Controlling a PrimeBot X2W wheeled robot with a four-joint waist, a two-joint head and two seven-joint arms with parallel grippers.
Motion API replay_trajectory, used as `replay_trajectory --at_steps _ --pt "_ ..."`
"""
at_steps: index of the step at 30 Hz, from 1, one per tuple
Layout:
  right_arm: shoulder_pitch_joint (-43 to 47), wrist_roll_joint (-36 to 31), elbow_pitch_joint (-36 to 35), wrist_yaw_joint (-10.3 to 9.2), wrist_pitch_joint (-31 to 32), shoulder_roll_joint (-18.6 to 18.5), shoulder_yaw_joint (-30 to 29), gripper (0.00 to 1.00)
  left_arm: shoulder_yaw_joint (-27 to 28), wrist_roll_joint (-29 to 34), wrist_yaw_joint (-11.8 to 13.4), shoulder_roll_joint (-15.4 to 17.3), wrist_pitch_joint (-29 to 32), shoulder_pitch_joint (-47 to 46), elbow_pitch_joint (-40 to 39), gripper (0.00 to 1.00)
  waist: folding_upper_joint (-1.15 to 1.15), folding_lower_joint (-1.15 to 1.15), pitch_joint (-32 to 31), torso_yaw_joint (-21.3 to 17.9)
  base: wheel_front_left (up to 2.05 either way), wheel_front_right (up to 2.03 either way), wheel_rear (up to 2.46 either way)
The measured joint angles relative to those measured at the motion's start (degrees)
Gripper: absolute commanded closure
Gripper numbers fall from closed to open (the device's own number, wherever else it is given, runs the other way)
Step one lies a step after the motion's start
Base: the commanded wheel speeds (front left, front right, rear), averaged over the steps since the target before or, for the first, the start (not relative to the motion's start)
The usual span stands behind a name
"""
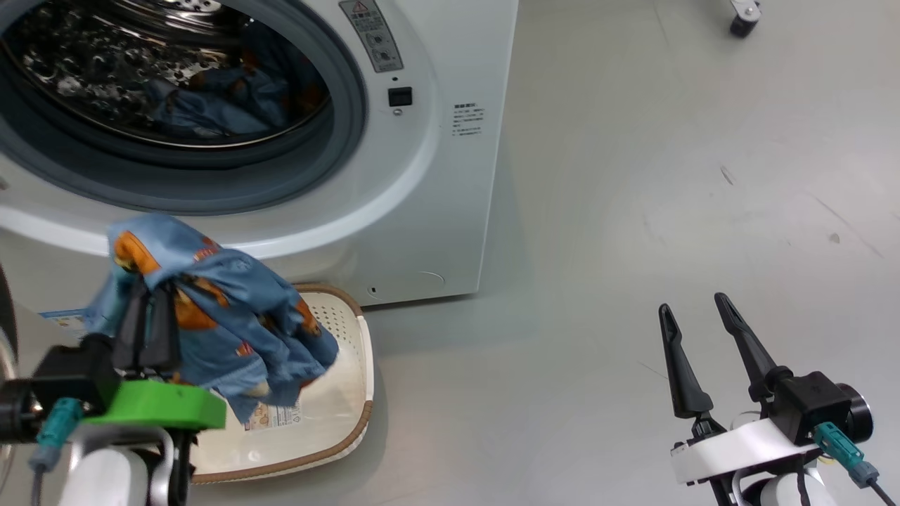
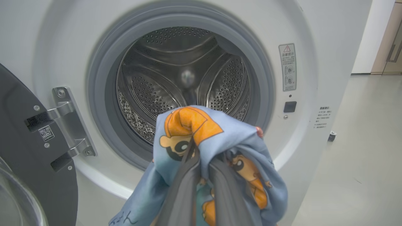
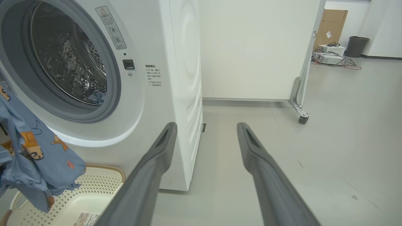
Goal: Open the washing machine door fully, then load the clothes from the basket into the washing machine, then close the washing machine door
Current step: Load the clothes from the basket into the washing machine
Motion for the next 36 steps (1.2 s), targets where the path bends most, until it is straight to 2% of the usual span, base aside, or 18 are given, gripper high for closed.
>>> replay_trajectory --at_steps 7,15,28,36 --pt "-3.2 0.6 0.1 0.00 0.0 0.2 1.3 0.00 4.8 0.0 1.7 3.7 2.1 -10.0 0.6 1.00 0.00 0.00 4.0 -4.4 0.00 0.00 0.00" --pt "-4.9 1.4 0.3 0.00 0.0 0.3 3.2 0.00 8.4 0.0 2.9 8.7 5.7 -19.2 7.6 1.00 0.00 0.01 8.5 -9.2 0.00 0.00 0.00" --pt "-7.2 5.8 0.0 -0.03 0.0 0.4 7.3 0.00 9.2 2.3 3.7 16.3 10.7 -36.9 14.6 1.00 0.00 0.01 18.4 -14.6 0.00 0.00 0.00" --pt "-8.7 7.1 -0.5 -0.09 0.0 0.4 9.5 0.00 8.3 4.0 3.7 19.1 11.7 -46.6 18.2 1.00 0.00 0.01 24.7 -16.9 0.00 0.00 0.00"
